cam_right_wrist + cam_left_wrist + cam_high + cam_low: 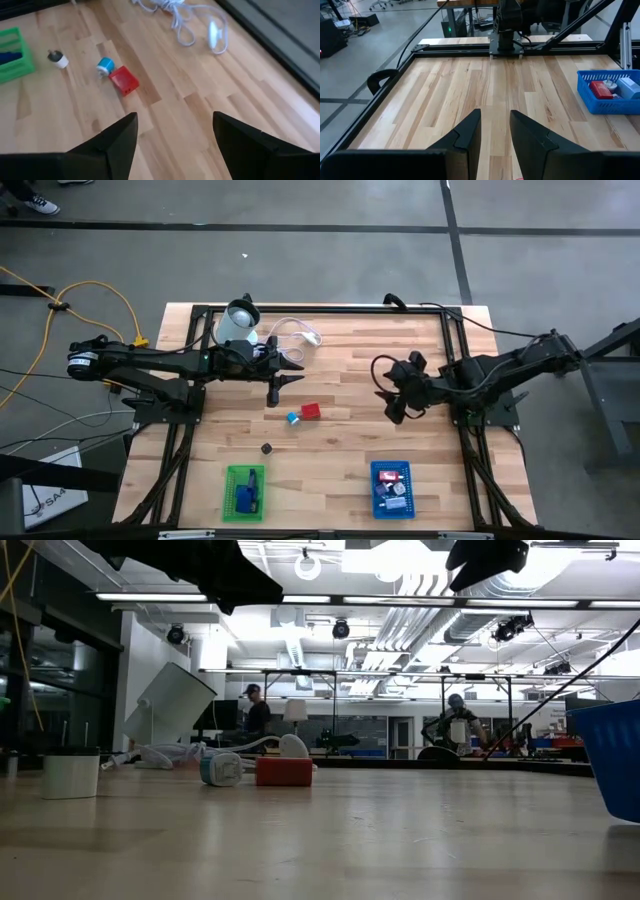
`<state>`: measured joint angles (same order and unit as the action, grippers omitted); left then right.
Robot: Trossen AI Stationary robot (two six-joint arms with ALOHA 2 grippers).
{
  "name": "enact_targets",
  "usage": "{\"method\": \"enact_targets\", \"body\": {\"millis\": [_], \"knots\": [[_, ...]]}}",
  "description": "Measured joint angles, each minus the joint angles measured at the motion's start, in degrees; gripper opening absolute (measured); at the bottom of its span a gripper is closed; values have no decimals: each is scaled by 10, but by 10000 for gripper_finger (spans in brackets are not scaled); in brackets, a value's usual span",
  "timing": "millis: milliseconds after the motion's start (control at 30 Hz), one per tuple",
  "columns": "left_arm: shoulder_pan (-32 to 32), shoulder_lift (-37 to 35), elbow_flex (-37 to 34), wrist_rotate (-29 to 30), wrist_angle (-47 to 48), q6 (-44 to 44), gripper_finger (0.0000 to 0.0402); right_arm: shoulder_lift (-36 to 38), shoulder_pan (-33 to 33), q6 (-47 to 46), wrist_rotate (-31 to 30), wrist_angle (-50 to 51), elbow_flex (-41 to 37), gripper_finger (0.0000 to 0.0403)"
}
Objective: Pick & Place Office items
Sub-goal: Put the red charger adapter into the blue bin
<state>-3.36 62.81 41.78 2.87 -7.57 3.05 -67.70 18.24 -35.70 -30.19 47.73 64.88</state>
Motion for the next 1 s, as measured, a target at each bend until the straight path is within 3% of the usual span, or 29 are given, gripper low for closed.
{"method": "enact_targets", "body": {"millis": [200,1000], "knots": [[0,0,0,0,0,0,98,0,0,0,37,-3,0,245],[0,0,0,0,0,0,98,0,0,0,38,-4,0,245]]}}
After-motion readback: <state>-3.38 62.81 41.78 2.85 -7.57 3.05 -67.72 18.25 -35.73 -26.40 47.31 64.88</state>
